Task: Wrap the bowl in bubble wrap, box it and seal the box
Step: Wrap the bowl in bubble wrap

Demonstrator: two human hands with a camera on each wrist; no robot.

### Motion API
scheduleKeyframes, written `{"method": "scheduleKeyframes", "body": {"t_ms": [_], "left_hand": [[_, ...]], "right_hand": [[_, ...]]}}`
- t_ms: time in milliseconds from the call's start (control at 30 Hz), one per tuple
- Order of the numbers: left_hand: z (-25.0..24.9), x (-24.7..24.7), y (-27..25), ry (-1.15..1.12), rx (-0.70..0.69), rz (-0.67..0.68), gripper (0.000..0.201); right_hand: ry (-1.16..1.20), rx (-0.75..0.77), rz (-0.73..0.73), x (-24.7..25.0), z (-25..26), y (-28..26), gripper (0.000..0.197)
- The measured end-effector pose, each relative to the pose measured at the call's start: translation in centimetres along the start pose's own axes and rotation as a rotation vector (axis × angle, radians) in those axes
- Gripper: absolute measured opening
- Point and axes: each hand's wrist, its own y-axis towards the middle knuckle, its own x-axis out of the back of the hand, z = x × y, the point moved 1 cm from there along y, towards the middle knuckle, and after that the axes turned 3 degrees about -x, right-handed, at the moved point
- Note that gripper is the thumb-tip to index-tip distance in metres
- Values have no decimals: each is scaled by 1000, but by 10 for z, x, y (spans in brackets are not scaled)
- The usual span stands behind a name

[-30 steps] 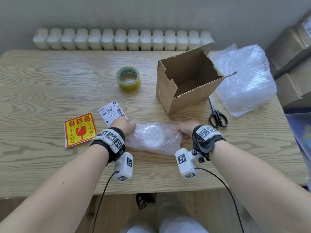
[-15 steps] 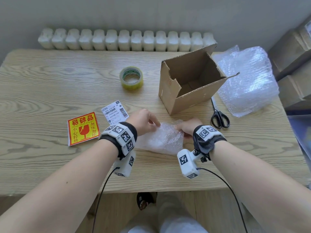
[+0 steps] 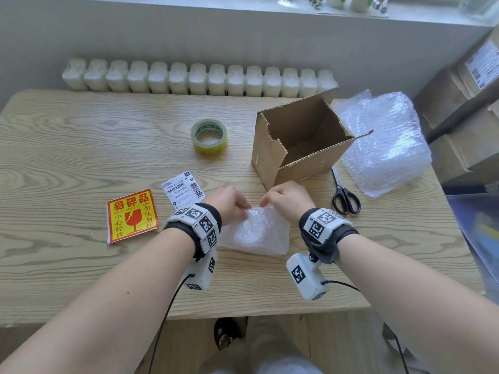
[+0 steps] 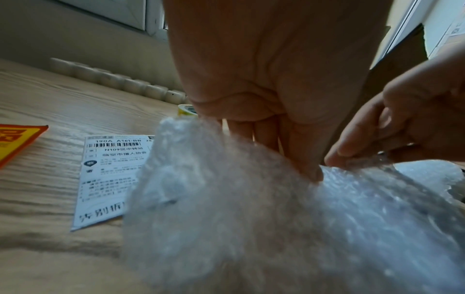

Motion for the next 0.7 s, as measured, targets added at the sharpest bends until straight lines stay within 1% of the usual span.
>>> {"method": "scheduleKeyframes", "body": {"t_ms": [67,133,200,333,433,500,567,633,700], "left_hand": [[0,1,-1,-7,10,0,26],[1,2,-1,-30,27,3,26],[3,2,0,-41,49,13,25],[9,3,1,-23,90,65,26],[8,6,3,-10,107,92,27],[6,7,4,5,118,103,26],[6,7,4,19,126,109,26],[5,9,5,48,126,125,27],[2,14,8,80,115,150,31]], "right_hand": [[-62,-14,94,0,-6,0,24],[-202,-18,172,-2,-16,3,39],[-262,-48,195,-6,-27,8,42],[-216,-109,203,-13,-31,13,38],[-241,-122,222,-12,-25,18,49],[-257,-157,238,-12,-23,22,45],[-264,-154,263,-11,-20,26,32],[-202,-109,257,-5,-11,29,21],[-132,-36,227,2,5,32,22]]}}
